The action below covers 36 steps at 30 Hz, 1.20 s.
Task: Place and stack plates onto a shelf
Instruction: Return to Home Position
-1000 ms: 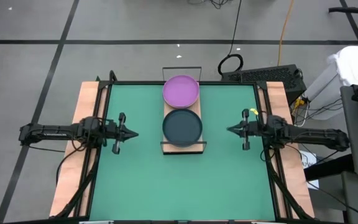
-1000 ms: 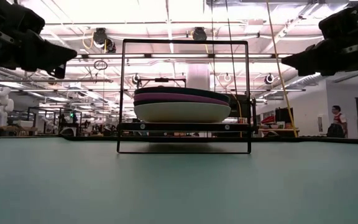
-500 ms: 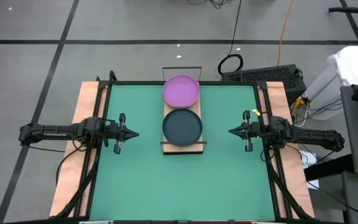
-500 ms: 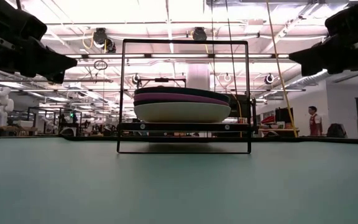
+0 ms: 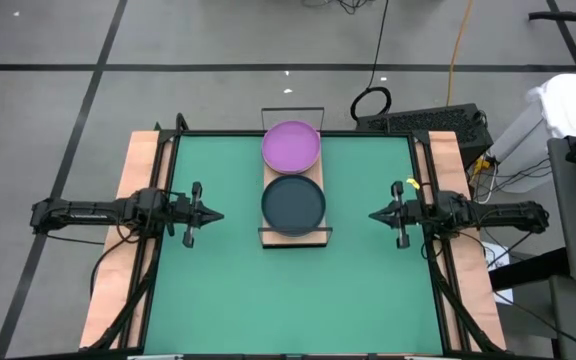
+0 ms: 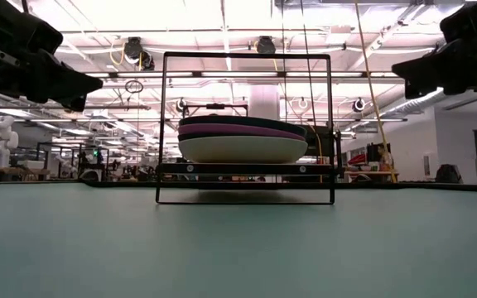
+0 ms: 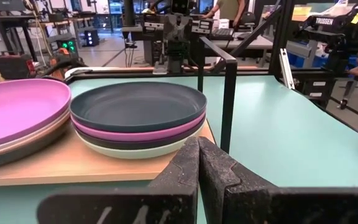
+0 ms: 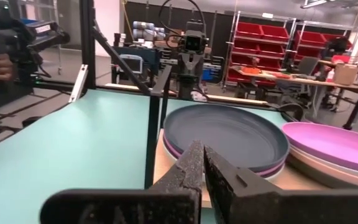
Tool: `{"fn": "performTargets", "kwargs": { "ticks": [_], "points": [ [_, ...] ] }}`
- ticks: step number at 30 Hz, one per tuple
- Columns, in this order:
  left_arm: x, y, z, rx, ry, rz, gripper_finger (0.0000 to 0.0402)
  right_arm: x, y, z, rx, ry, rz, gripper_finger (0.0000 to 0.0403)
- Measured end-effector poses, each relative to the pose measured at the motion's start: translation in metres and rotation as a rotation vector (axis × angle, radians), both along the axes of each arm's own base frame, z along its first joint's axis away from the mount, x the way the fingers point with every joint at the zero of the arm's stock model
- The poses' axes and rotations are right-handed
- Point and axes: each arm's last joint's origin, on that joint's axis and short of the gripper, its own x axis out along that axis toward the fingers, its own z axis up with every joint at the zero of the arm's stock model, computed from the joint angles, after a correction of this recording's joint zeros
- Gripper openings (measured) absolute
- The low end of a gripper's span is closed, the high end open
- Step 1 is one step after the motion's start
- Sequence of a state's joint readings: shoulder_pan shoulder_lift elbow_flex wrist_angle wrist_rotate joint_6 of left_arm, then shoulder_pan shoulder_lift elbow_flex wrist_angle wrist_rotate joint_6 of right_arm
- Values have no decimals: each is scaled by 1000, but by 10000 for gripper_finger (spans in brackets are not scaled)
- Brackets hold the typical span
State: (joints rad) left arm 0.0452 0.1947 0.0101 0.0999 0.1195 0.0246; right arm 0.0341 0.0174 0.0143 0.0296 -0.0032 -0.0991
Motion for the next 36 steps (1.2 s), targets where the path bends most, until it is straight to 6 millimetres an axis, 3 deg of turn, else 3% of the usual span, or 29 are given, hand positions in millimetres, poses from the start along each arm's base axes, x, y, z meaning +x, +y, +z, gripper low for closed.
{"fn": "performTargets", "kwargs": {
  "ticks": [36],
  "points": [
    [0,1,4,106,-48,17,1,0,0,1,-16,-11,1,0]
  ]
}}
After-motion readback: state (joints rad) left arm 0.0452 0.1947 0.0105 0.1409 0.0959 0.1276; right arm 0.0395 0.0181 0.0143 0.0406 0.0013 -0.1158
